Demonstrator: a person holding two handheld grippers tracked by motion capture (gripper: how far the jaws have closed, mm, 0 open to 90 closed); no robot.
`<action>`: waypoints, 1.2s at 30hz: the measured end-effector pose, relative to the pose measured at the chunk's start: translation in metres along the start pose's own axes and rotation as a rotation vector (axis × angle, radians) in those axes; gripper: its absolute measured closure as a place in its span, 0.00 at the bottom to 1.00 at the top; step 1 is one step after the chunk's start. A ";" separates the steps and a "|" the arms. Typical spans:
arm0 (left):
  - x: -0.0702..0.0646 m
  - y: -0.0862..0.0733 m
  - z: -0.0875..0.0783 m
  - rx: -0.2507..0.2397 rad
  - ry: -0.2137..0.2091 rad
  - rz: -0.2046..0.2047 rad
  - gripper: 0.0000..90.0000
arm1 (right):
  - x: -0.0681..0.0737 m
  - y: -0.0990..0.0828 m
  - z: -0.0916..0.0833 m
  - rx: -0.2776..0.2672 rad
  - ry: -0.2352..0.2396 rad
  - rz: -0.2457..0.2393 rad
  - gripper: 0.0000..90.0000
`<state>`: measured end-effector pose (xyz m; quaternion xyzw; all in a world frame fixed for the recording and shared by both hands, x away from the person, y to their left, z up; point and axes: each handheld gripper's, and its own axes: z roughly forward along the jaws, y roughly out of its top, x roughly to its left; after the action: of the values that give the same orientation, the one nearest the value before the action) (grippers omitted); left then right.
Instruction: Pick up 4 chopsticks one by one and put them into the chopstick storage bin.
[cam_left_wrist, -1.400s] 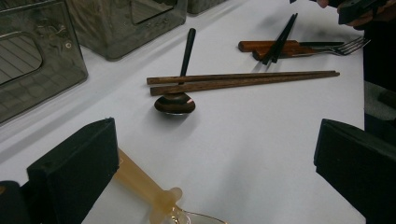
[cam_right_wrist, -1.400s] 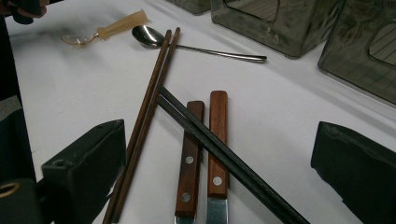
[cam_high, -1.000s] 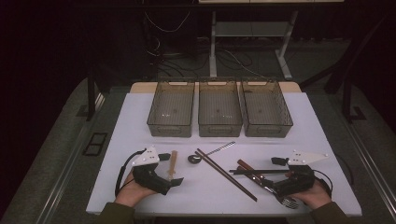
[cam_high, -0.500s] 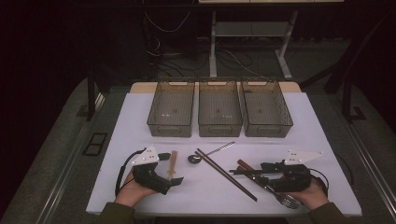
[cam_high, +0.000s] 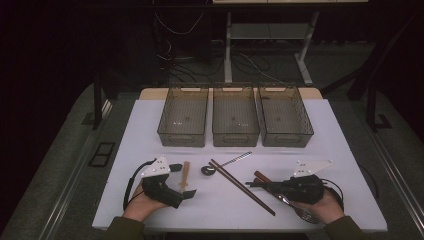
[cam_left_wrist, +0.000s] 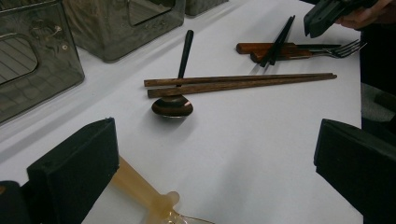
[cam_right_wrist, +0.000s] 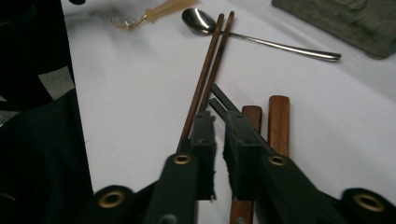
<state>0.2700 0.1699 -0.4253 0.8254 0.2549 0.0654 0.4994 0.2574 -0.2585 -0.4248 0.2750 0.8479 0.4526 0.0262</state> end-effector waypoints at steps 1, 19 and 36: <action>0.000 0.000 0.000 0.001 0.000 -0.001 0.00 | 0.001 0.001 0.002 0.010 0.004 0.002 0.97; 0.000 0.000 0.000 0.001 -0.004 0.000 0.00 | -0.002 0.011 0.033 0.096 0.007 -0.033 1.00; 0.000 -0.001 0.001 0.003 -0.006 0.002 0.00 | -0.007 0.016 0.046 0.122 0.005 -0.039 1.00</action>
<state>0.2704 0.1693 -0.4264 0.8266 0.2527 0.0628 0.4990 0.2842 -0.2200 -0.4410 0.2586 0.8791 0.4000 0.0162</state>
